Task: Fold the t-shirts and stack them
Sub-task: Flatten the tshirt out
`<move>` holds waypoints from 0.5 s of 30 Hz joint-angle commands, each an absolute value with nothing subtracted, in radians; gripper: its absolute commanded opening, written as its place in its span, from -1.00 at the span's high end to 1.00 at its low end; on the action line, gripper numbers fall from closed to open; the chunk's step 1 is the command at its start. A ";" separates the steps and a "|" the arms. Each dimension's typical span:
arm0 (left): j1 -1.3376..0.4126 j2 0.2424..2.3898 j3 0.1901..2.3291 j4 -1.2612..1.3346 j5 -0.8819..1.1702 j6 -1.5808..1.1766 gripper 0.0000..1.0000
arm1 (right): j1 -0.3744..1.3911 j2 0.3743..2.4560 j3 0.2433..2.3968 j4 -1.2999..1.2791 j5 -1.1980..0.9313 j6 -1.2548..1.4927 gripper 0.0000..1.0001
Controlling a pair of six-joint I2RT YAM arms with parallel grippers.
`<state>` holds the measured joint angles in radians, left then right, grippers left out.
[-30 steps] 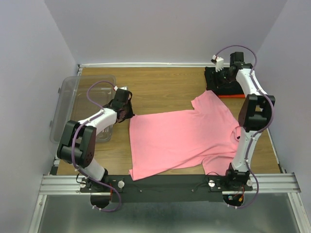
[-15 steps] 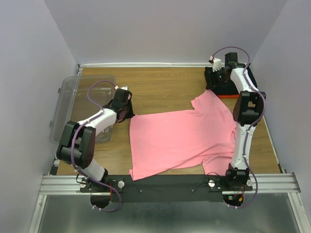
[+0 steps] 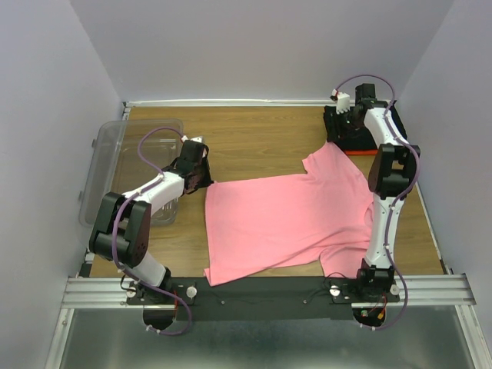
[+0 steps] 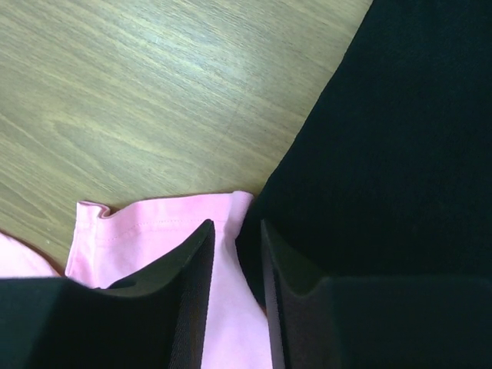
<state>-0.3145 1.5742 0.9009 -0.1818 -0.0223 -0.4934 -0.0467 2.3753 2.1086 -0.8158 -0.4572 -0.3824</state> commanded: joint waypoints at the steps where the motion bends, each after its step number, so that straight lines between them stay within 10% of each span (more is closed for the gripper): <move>1: -0.318 1.562 0.890 -0.172 -0.006 -0.479 1.00 | -0.046 2.387 2.109 -0.816 -0.459 -0.377 0.28; 15: -0.314 1.563 0.888 -0.170 -0.005 -0.479 1.00 | -0.046 2.398 2.111 -0.816 -0.440 -0.371 0.54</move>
